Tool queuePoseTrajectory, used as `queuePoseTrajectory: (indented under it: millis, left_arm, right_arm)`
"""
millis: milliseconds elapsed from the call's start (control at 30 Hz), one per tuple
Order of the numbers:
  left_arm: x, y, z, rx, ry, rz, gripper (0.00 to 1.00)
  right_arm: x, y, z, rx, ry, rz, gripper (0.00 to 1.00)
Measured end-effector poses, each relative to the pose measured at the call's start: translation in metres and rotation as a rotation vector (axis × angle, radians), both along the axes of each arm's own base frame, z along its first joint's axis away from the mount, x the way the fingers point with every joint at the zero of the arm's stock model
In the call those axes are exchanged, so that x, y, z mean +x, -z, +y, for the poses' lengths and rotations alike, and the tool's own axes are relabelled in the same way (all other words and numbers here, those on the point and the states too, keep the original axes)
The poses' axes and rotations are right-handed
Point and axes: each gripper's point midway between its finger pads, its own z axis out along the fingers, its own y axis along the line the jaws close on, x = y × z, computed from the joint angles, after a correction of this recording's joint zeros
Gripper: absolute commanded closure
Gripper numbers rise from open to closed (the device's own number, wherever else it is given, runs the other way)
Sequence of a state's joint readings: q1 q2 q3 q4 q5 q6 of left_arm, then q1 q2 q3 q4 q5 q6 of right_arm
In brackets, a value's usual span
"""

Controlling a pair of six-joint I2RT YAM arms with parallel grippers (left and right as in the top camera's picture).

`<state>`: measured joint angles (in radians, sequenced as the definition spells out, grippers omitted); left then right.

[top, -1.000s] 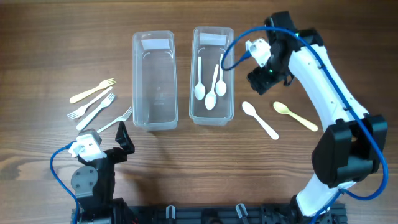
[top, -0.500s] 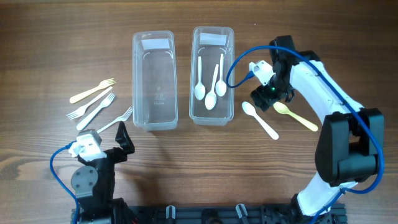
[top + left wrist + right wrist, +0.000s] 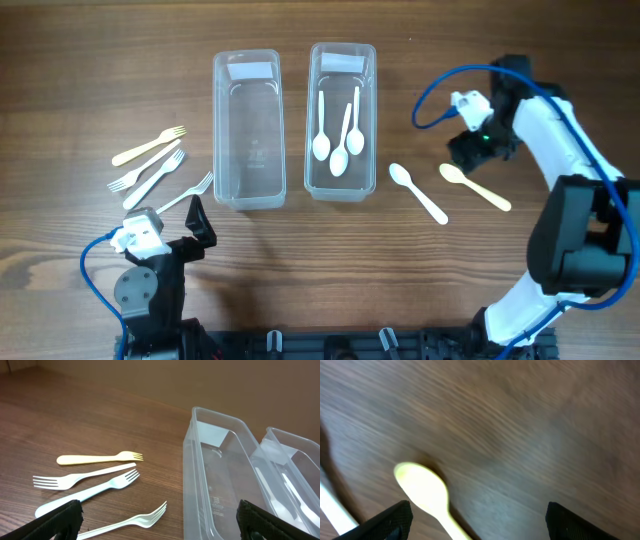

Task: Pack container
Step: 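Grasp the cream spoon with the right gripper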

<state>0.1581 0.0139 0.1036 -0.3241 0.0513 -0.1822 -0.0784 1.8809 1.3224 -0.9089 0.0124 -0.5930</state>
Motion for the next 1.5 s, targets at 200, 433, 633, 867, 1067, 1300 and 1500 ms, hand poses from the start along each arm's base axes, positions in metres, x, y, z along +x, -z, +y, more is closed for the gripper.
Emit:
queuePoseTrajectory:
  millis: [200,433,633,867,1067,1300,1500]
  left_arm:
    - [0.000,0.000,0.000,0.000,0.000,0.000,0.00]
    - [0.000,0.000,0.000,0.000,0.000,0.000,0.00]
    - [0.000,0.000,0.000,0.000,0.000,0.000,0.00]
    - [0.000,0.000,0.000,0.000,0.000,0.000,0.00]
    - [0.000,0.000,0.000,0.000,0.000,0.000,0.00]
    - [0.000,0.000,0.000,0.000,0.000,0.000,0.00]
    - [0.000,0.000,0.000,0.000,0.000,0.000,0.00]
  right_arm:
    - [-0.006,0.001,-0.002,-0.001,-0.025,0.025,0.12]
    - [-0.023,0.008,0.003,0.024,-0.104,0.082,0.05]
    - [-0.048,0.045,0.007,0.034,-0.139,0.107,0.12]
    - [-0.038,0.047,0.006,0.020,-0.125,0.022,0.50]
    - [-0.030,0.046,0.005,0.023,-0.092,-0.013,0.73]
    - [-0.015,0.042,0.003,0.022,0.007,-0.064,0.96]
    - [0.042,-0.006,0.001,0.039,0.157,-0.225,0.96]
